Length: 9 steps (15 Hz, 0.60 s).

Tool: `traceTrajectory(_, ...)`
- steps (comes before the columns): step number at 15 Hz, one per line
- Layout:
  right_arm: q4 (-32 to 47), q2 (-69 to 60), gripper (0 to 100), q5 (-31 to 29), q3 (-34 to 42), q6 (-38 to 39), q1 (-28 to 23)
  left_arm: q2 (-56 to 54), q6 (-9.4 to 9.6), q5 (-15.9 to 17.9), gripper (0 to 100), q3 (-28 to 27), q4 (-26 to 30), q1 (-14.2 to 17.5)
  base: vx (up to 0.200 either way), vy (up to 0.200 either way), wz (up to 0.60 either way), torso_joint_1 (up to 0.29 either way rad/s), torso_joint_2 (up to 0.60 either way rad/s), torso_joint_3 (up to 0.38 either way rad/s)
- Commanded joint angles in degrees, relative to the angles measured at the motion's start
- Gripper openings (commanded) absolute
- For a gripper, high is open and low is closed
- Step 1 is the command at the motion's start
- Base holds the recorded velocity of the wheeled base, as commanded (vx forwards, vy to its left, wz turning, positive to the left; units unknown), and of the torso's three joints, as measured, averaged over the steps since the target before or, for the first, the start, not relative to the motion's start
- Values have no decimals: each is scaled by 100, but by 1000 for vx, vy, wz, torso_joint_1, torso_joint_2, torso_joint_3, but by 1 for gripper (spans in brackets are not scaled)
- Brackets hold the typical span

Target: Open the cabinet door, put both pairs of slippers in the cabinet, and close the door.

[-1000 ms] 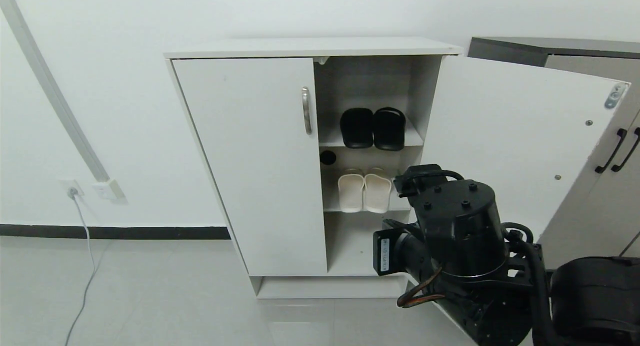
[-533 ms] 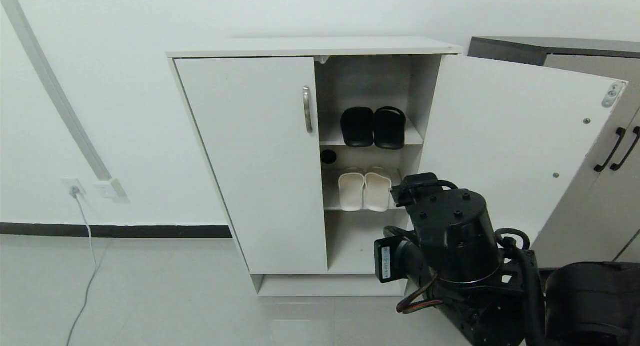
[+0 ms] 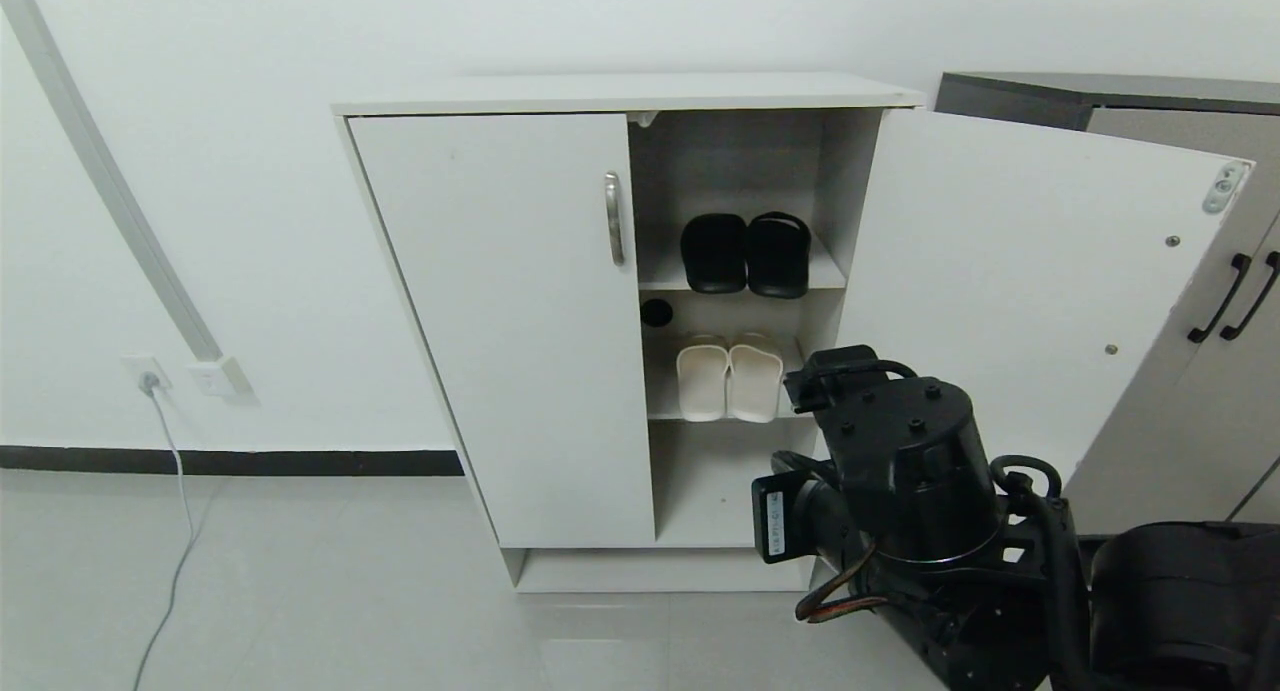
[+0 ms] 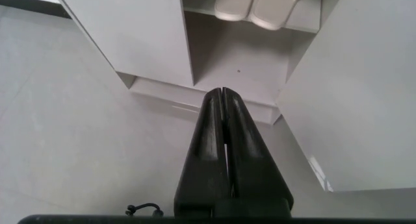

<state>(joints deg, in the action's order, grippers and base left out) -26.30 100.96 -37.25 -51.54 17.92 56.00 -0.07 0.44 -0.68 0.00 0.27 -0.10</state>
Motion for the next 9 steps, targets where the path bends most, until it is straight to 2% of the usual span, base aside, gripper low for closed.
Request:
traceTrajectory(1,2,20,0,-1,-5,10,-2,7,0,-2,0,0,0,1,0,0,0,0,0,0)
traceTrajectory(3,2,20,0,-1,4,1,-2,7,0,-2,0,0,0,1,0,0,0,1,-69,-84)
traceTrajectory(5,2,20,0,-1,4,1,-2,7,0,-2,0,0,0,1,0,0,0,0,-176,-310)
traceTrajectory(9,10,55,0,-1,-5,1,-2,7,0,-2,0,0,0,1,0,0,0,38,-469,-372)
